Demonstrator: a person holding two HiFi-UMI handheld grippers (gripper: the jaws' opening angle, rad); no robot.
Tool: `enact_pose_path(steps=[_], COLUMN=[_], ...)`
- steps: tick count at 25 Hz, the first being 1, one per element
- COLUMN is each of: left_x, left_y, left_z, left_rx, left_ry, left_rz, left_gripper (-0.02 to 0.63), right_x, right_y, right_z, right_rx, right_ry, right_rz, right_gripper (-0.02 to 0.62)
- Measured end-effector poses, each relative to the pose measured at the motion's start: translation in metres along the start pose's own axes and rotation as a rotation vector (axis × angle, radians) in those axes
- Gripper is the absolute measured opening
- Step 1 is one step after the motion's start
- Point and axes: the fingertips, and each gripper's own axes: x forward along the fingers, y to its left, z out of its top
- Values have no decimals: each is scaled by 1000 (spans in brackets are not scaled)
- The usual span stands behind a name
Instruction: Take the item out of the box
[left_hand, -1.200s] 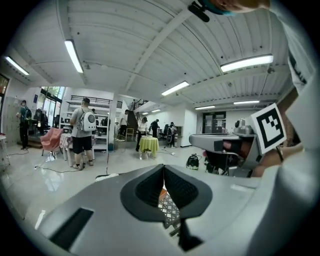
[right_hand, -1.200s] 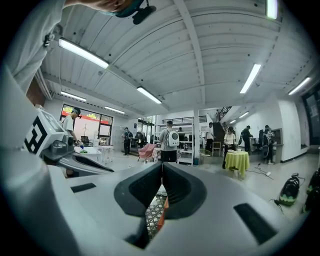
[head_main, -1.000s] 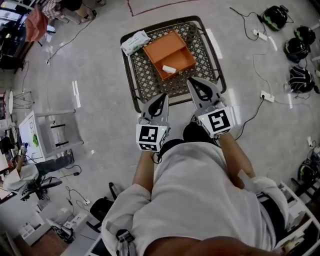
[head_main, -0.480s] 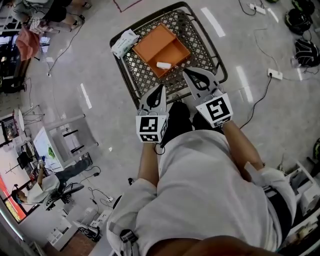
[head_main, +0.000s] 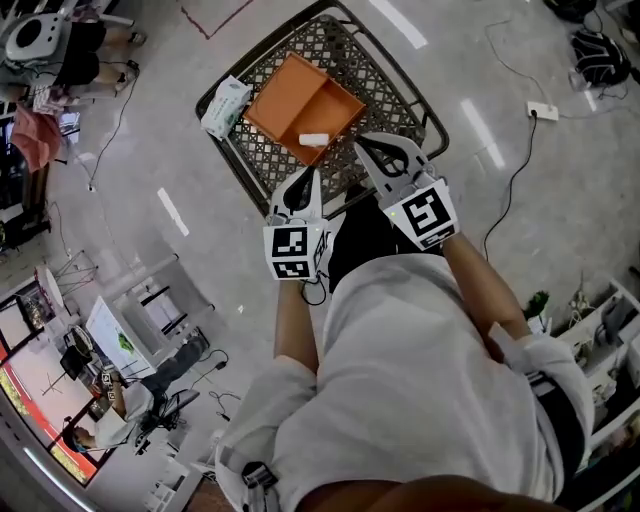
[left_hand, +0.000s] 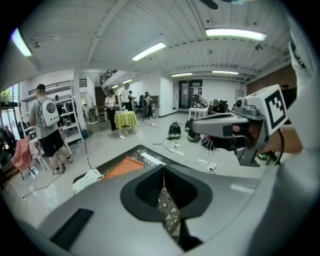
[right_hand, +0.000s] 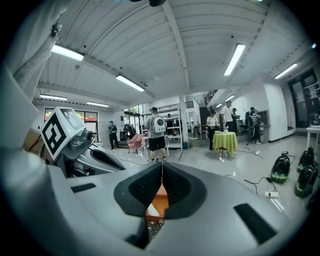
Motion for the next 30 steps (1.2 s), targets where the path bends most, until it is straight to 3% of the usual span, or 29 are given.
enact_pose_path(steps=[5,14,24,30], left_x=[25,71,118,139], left_y=[22,53,69,79], left_z=[-17,-55,-120,-147], left_rx=[63,166,306,449], left_ry=[83,239,438,522], left_rz=[-48,-182,-342,-379], left_gripper=[12,11,11,12], right_x=[18,45,60,62], right_y=[-5,-9,-13,-21], right_z=[-27,-75,-115,-128], right_rx=[-12,68,135,154], right_ry=[73,166,256,288], right_rz=[-47,-125,-165,-190], right_gripper=[5,5,5,5])
